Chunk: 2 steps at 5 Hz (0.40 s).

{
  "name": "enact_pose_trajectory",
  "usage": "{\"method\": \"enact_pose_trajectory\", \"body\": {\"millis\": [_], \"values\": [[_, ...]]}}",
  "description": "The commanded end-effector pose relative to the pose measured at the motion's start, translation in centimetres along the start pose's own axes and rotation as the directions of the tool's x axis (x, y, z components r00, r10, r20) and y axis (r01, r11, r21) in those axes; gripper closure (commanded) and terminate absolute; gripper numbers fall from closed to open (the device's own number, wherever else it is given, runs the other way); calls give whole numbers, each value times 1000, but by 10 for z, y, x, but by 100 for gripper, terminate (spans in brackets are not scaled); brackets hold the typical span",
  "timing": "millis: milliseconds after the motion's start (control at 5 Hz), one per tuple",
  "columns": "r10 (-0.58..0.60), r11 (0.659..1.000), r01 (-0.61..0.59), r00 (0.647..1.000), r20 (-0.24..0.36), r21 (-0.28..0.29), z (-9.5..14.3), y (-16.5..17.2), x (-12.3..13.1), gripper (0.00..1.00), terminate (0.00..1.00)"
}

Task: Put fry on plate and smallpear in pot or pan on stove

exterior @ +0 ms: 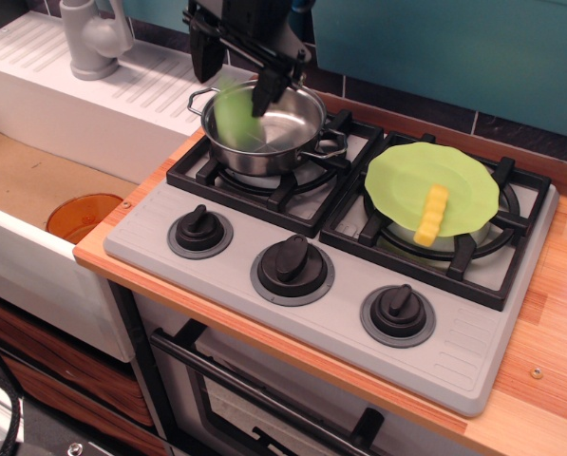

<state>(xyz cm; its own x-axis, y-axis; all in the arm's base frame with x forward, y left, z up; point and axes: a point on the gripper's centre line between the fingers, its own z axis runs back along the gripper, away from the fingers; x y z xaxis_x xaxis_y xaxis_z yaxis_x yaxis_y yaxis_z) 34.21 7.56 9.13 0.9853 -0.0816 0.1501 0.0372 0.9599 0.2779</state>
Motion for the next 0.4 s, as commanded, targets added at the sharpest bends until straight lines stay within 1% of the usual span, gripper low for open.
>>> {"method": "enact_pose_trajectory", "body": {"millis": [0,200], "values": [[-6,1000,5,999,42,21,15,4,14,0,0],[-7,999,6,1000,27,37,27,2,9,0,100]]}}
